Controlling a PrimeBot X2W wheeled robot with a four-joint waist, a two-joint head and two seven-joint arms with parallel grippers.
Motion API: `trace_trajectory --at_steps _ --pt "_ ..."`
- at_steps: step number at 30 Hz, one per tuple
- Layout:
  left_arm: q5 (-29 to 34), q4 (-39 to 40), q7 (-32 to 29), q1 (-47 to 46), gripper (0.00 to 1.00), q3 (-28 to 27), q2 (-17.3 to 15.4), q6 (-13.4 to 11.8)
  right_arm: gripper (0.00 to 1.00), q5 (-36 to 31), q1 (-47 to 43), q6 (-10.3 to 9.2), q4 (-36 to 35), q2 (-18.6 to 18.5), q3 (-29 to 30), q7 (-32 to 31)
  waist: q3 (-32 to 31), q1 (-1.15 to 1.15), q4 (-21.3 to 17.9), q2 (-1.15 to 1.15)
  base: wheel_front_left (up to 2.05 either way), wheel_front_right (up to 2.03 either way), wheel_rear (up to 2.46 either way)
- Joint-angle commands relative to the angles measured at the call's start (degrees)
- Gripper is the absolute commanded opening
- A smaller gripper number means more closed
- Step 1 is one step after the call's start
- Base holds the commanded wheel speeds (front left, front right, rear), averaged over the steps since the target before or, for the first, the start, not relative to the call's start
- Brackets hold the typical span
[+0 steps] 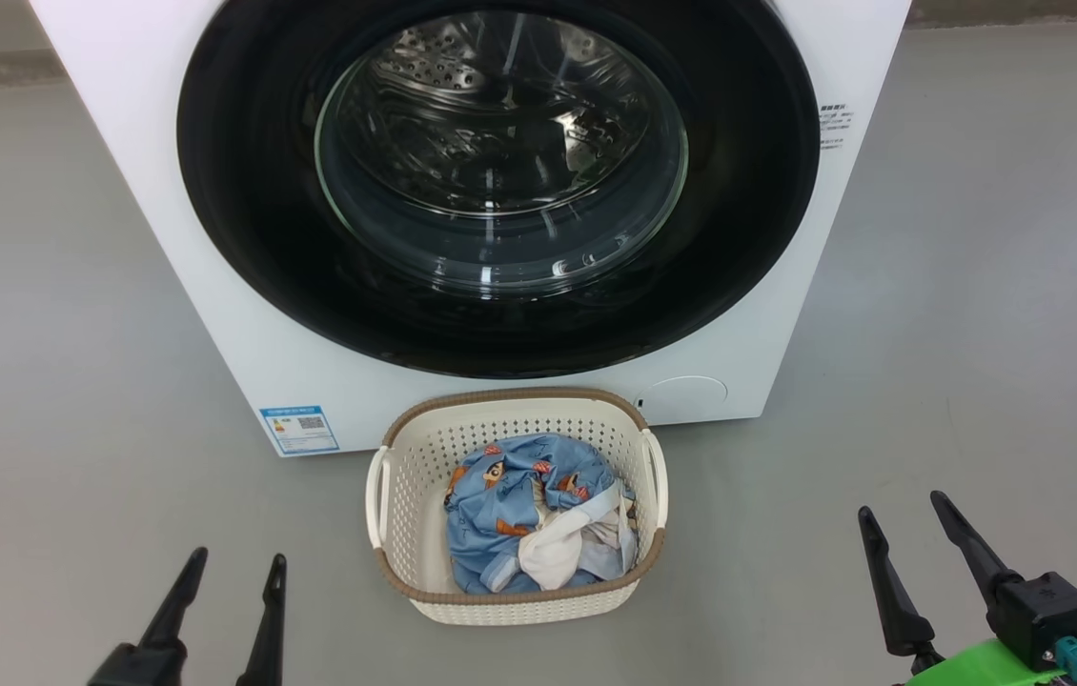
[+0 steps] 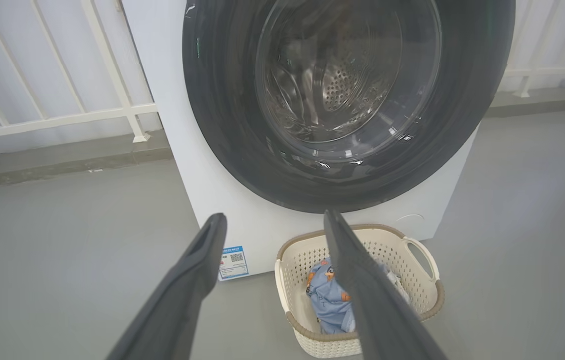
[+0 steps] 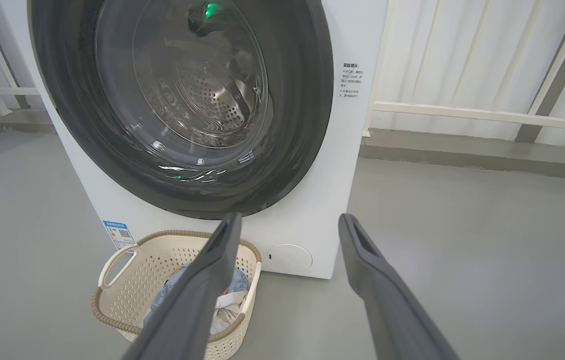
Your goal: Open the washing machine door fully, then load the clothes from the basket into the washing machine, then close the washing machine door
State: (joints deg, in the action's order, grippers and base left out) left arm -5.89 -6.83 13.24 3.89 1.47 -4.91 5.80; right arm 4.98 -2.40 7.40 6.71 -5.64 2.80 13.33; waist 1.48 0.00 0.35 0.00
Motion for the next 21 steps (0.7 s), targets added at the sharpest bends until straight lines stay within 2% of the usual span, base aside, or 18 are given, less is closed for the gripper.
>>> trace_trajectory --at_steps 1,5,21 --pt "2.6 2.0 1.2 -0.4 1.00 -1.6 -1.1 -0.3 1.00 -2.7 0.6 0.09 -2.0 -0.6 -1.1 1.1 0.0 0.00 0.0 0.00 0.00 0.00 0.00" --pt "5.1 2.6 1.8 0.1 1.00 -1.5 -1.1 -0.2 1.00 -5.2 0.6 0.09 -2.5 -0.8 -1.1 1.7 0.2 0.00 0.0 0.00 0.00 0.00 0.00" --pt "4.9 2.7 1.8 1.5 1.00 -2.4 -0.8 0.0 1.00 -5.4 0.8 0.09 -2.6 -1.3 -1.2 1.7 0.1 0.00 0.9 0.00 0.00 0.00 0.00"
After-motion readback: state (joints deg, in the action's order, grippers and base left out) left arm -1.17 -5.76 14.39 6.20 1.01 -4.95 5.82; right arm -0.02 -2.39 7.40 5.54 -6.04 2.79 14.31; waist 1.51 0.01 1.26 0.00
